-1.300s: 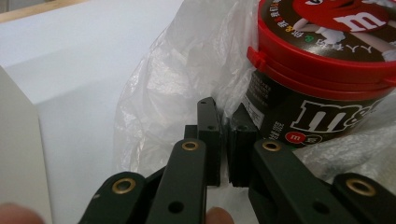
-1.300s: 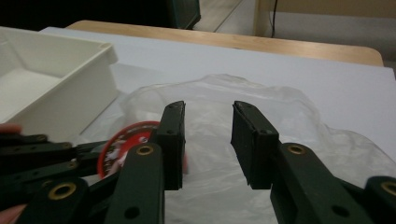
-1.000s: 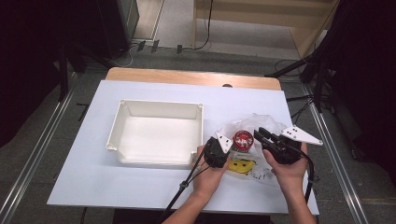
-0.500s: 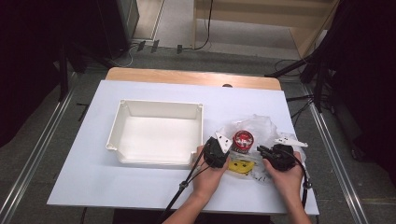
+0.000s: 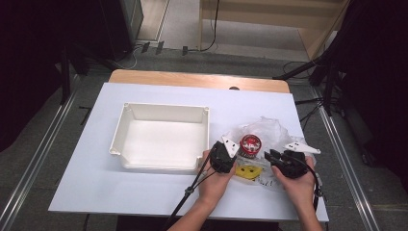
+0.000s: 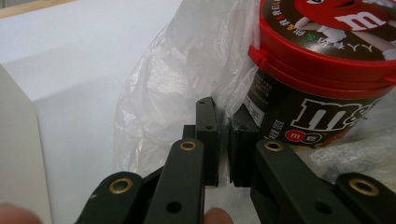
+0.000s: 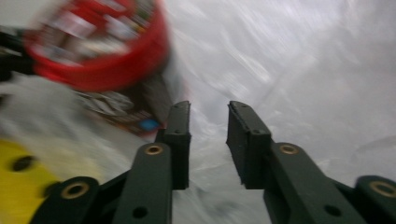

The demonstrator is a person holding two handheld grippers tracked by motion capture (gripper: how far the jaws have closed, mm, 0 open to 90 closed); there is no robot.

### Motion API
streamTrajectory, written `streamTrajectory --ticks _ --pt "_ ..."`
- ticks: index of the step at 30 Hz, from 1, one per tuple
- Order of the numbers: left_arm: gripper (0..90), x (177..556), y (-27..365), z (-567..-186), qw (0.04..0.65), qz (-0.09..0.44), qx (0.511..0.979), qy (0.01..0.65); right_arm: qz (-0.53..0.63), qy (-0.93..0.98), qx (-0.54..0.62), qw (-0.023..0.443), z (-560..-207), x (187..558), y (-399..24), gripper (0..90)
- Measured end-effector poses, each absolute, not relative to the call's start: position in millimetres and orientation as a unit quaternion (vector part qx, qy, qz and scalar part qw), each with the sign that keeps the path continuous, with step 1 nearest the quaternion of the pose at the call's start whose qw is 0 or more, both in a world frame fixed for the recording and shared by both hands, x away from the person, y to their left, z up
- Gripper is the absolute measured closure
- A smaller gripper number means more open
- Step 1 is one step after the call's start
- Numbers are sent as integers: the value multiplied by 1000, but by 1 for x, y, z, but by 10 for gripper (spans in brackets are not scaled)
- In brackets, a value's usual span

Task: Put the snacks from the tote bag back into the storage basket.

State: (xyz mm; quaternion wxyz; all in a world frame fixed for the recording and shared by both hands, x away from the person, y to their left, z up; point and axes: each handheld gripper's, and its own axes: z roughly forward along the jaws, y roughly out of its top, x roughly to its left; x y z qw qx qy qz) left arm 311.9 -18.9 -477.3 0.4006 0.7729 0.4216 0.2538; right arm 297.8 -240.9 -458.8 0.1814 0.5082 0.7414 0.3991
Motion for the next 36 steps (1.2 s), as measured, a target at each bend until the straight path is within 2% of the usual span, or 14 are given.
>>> streamTrajectory --ticks 4,6,11,18,25,28,36 --pt "856 312 -19 -477 402 253 773 422 408 746 484 205 -450 294 -227 565" --pt "855 312 -19 -477 401 253 773 422 414 748 479 202 -450 295 -225 551" --pt "855 312 -19 -477 402 253 772 422 414 768 455 180 -452 295 -221 440" --pt "884 311 -19 -478 402 254 774 418 414 767 457 176 -458 302 -209 319" --pt "900 311 -20 -478 398 255 777 415 421 760 462 179 -466 311 -195 252" --pt "900 312 -21 -478 398 255 777 416 434 748 473 168 -466 315 -193 250" --pt "900 312 -21 -478 396 254 780 413 430 743 482 176 -468 323 -187 220"
